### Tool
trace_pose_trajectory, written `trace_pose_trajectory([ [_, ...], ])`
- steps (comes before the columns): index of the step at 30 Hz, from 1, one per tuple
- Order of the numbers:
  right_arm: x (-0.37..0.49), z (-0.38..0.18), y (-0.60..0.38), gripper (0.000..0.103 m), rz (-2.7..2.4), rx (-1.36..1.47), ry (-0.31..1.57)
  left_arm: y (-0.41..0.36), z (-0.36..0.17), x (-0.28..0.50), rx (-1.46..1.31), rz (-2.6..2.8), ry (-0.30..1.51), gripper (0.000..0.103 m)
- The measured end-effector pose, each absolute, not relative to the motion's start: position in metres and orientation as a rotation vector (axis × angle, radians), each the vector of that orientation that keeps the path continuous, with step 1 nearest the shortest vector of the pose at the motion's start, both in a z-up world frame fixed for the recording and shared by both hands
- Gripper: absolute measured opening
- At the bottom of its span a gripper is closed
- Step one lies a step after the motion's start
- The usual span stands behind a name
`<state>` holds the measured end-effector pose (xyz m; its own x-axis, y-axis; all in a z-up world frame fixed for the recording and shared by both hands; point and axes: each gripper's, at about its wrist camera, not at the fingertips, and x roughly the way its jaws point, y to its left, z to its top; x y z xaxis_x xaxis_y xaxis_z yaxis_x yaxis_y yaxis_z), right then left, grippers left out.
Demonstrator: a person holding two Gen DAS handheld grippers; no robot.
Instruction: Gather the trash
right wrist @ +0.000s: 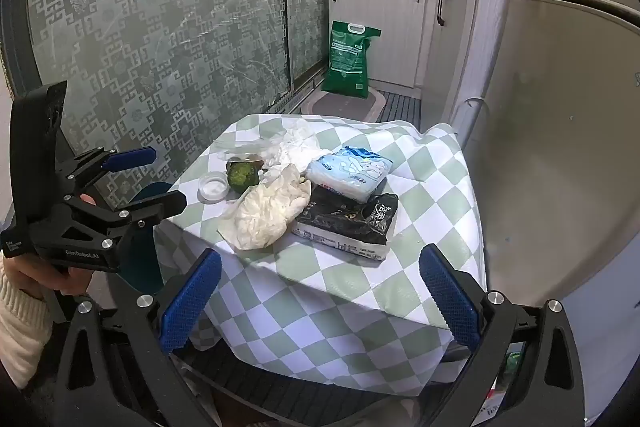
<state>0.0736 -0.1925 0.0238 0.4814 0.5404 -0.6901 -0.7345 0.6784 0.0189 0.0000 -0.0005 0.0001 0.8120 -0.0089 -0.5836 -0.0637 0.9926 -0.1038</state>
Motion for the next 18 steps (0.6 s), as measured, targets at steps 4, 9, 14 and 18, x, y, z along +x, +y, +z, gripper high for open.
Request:
trace_pose_trajectory([
  [4,0.074,0.024,-0.192,0.1,0.789,-0.302,0.726,0.001,0.0,0.001,-0.129,0.03,0.629,0.1],
  [9,0.074,0.024,-0.192,0.1,0.789,-0.301,0.728,0.005,-0.001,0.0,-0.124,0.027,0.625,0.1],
  [14,0.073,0.025,-0.192,0.1,0.786,-0.306,0.724,0.001,0.002,0.0,-0.113,0.035,0.624,0.1],
  [18,0.074,0.024,-0.192,0.1,0.785,-0.307,0.723,-0.002,0.002,-0.001,-0.108,0.03,0.623,0.1],
])
